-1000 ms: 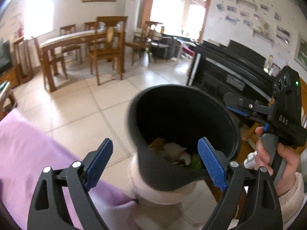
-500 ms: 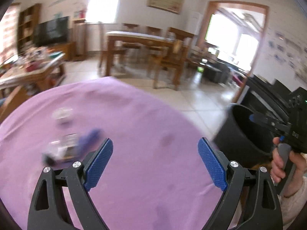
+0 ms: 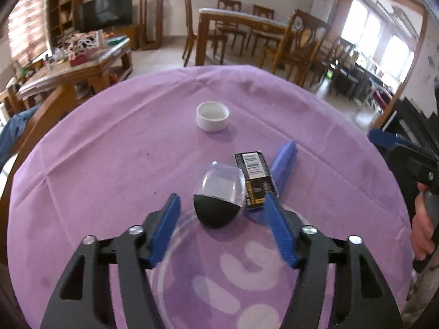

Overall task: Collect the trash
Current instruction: 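Return both tools to the table over the dark glass and white cup, then grasp the dark-filled glass with the left tool while the right tool grasps the white cup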

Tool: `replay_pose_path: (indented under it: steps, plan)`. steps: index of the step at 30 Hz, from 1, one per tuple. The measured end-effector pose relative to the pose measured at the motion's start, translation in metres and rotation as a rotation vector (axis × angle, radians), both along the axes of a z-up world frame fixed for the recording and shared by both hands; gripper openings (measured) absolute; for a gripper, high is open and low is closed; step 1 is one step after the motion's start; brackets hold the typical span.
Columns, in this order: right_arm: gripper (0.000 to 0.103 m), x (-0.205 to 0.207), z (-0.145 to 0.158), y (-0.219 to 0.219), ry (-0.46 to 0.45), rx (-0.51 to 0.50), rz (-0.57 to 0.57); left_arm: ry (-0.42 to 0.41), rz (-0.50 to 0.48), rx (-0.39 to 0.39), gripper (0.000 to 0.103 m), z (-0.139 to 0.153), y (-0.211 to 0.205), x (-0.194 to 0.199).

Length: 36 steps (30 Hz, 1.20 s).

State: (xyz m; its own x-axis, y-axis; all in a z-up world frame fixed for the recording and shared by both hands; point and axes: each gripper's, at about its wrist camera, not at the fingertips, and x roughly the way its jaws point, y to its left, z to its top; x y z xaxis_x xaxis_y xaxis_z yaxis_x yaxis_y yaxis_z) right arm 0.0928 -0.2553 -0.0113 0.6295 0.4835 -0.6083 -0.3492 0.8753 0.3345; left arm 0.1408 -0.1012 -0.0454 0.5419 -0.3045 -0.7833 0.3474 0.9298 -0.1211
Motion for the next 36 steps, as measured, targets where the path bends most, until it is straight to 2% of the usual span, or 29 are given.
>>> replay_pose_path:
  steps: [4, 6, 9, 11, 14, 17, 21, 23, 25, 28, 36]
  plan:
    - [0.092, 0.020, -0.003, 0.024, 0.025, -0.043, 0.042, -0.010, -0.010, -0.003, 0.041, -0.003, 0.005, 0.015]
    - [0.092, 0.029, -0.004, 0.036, 0.025, -0.075, 0.055, -0.013, -0.012, -0.022, 0.041, -0.005, 0.007, 0.023]
    - [0.091, 0.046, -0.005, 0.054, 0.025, -0.131, 0.071, -0.020, -0.009, -0.027, 0.040, -0.008, 0.000, 0.012]
    - [0.086, 0.059, -0.009, 0.070, 0.028, -0.168, 0.083, -0.023, 0.021, -0.044, 0.040, -0.007, 0.005, 0.009]
    - [0.084, 0.078, -0.015, 0.088, 0.042, -0.215, 0.095, -0.025, 0.087, -0.097, 0.040, -0.006, 0.025, 0.007]
    - [0.073, 0.095, -0.023, 0.108, 0.061, -0.258, 0.119, -0.013, 0.129, -0.135, 0.040, -0.007, 0.040, 0.008]
    - [0.063, 0.108, -0.034, 0.125, 0.081, -0.318, 0.129, -0.021, 0.146, -0.137, 0.040, -0.007, 0.045, 0.007]
    - [0.044, 0.107, -0.034, 0.130, 0.055, -0.356, 0.126, -0.024, 0.145, -0.135, 0.040, -0.006, 0.044, 0.005]
    - [0.036, 0.107, -0.032, 0.130, 0.051, -0.355, 0.140, -0.025, 0.142, -0.135, 0.040, -0.005, 0.041, 0.004]
    - [0.036, 0.107, -0.032, 0.125, 0.055, -0.352, 0.129, -0.028, 0.136, -0.136, 0.040, -0.004, 0.039, 0.002]
    - [0.036, 0.080, 0.000, 0.083, 0.020, -0.190, 0.077, -0.077, 0.083, -0.204, 0.040, 0.001, 0.039, -0.001]
